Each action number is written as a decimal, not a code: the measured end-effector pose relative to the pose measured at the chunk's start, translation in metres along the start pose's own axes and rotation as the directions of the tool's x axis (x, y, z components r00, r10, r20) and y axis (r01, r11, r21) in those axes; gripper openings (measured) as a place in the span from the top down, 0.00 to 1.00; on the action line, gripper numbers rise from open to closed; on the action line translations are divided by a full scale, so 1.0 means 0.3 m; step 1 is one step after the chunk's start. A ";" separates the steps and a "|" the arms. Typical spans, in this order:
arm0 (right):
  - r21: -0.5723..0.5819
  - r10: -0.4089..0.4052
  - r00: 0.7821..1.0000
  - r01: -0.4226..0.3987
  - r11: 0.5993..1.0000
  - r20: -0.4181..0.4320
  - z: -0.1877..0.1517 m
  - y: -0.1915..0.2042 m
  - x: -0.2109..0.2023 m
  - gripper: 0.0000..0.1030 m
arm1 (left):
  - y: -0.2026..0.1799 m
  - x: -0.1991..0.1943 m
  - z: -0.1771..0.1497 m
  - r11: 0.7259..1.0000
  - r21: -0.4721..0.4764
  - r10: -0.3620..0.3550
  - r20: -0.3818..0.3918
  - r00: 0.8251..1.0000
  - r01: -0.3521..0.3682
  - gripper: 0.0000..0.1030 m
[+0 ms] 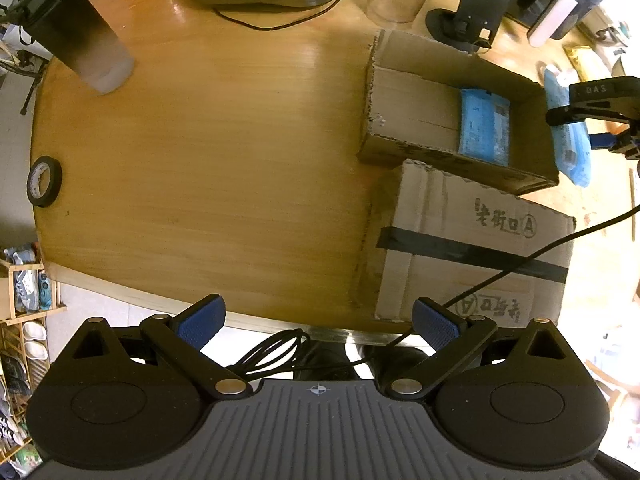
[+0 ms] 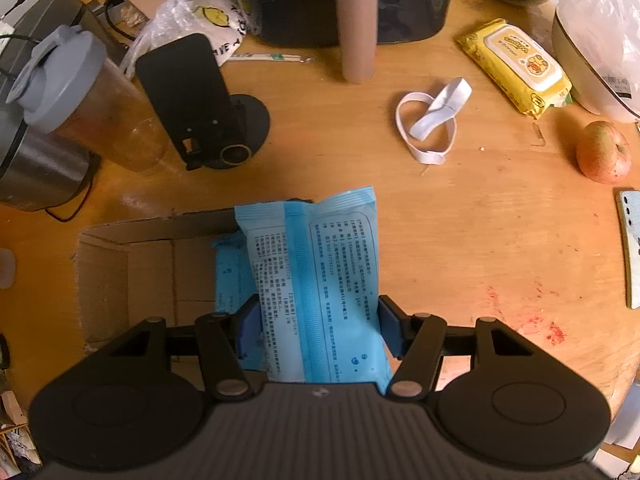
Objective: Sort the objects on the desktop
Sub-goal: 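Lower the held packet into the box beside the first packet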
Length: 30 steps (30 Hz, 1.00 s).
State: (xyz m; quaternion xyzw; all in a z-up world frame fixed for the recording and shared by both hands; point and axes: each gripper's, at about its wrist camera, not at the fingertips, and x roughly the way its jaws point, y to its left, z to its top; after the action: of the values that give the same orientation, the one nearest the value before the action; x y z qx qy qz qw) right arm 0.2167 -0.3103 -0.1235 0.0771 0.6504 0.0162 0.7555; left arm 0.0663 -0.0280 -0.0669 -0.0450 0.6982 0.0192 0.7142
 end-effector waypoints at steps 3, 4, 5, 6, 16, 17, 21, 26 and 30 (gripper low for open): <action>-0.005 0.001 1.000 -0.001 1.000 0.000 -0.003 0.027 0.004 0.43 | 0.017 0.002 0.002 1.000 -0.002 -0.002 0.000 1.000 0.002 0.00; -0.006 0.001 1.000 -0.001 1.000 0.001 -0.004 0.035 0.004 0.43 | 0.022 0.003 0.003 1.000 -0.003 -0.002 0.000 1.000 0.002 0.00; -0.006 0.001 1.000 -0.001 1.000 0.001 -0.004 0.043 0.005 0.43 | 0.028 0.004 0.003 1.000 -0.002 -0.002 -0.001 1.000 0.002 0.00; -0.008 0.002 1.000 -0.002 1.000 0.001 -0.005 0.054 0.007 0.43 | 0.034 0.004 0.004 1.000 -0.002 -0.002 0.000 1.000 0.002 0.00; -0.017 0.007 1.000 -0.007 1.000 -0.003 -0.016 0.146 0.022 0.43 | 0.083 0.006 0.008 1.000 0.004 -0.012 0.003 1.000 0.012 0.00; -0.017 0.006 1.000 -0.006 1.000 -0.004 -0.018 0.154 0.024 0.43 | 0.087 0.007 0.009 1.000 0.004 -0.012 0.002 1.000 0.012 0.00; -0.019 0.005 1.000 -0.005 1.000 -0.004 -0.019 0.186 0.034 0.43 | 0.110 0.009 0.012 1.000 0.002 -0.012 0.001 1.000 0.012 0.00; -0.016 0.009 1.000 -0.009 1.000 -0.007 -0.024 0.225 0.045 0.43 | 0.132 0.011 0.017 1.000 0.009 -0.018 0.002 1.000 0.018 0.00; -0.015 0.014 1.000 -0.014 1.000 -0.010 -0.027 0.258 0.057 0.43 | 0.144 0.013 0.023 0.999 0.019 -0.027 0.004 1.000 0.027 0.00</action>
State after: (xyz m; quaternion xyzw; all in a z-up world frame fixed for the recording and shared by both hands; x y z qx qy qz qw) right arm 0.2172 -0.2310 -0.1307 0.0757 0.6534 0.0268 0.7528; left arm 0.0692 0.0156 -0.0722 -0.0475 0.6961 0.0028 0.7164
